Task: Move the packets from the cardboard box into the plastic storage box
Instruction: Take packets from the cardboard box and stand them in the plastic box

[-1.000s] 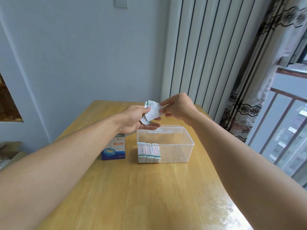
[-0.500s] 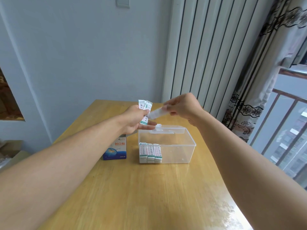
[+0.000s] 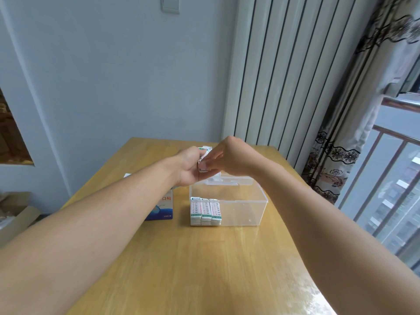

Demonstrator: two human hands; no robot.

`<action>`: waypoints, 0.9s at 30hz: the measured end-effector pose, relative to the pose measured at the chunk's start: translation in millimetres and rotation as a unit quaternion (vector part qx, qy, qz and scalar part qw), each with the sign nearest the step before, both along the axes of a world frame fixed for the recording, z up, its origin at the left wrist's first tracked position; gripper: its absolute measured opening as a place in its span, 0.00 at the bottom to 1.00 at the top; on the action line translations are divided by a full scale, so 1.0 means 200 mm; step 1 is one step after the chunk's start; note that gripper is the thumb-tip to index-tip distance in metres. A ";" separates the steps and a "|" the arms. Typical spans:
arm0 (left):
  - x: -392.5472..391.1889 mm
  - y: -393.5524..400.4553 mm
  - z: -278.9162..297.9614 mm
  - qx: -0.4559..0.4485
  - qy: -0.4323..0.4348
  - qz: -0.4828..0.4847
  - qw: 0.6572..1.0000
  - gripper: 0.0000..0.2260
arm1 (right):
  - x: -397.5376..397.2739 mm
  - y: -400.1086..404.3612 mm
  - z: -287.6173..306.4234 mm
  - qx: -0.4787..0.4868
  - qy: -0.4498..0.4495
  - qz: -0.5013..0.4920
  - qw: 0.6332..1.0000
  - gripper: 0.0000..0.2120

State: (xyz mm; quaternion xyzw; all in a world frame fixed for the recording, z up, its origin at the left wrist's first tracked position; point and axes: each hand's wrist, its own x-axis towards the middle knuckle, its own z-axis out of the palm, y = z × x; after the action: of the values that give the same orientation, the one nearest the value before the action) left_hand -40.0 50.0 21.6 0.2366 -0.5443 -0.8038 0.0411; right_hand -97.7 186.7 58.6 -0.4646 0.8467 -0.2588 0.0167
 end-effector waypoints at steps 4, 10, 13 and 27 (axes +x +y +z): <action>0.02 0.01 0.00 -0.044 -0.018 -0.026 0.999 0.05 | -0.09 0.02 0.06 -0.077 0.007 -0.065 0.995 0.15; 0.01 0.04 -0.01 -0.100 -0.011 -0.090 0.991 0.03 | -0.07 -0.04 -0.01 0.019 0.021 -0.019 0.999 0.21; 0.01 0.03 -0.01 -0.140 -0.030 -0.106 0.984 0.04 | -0.08 -0.02 0.00 0.010 0.031 -0.010 0.999 0.19; 0.06 0.01 0.05 -0.220 -0.068 -0.137 0.963 0.14 | -0.16 0.06 0.03 0.035 -0.093 0.012 0.995 0.11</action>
State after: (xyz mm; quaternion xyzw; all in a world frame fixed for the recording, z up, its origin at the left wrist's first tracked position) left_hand -27.3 52.4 32.5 0.1990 -0.7364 -0.6443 -0.0553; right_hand -128.8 198.0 64.0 -0.4481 0.8443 -0.2706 0.1148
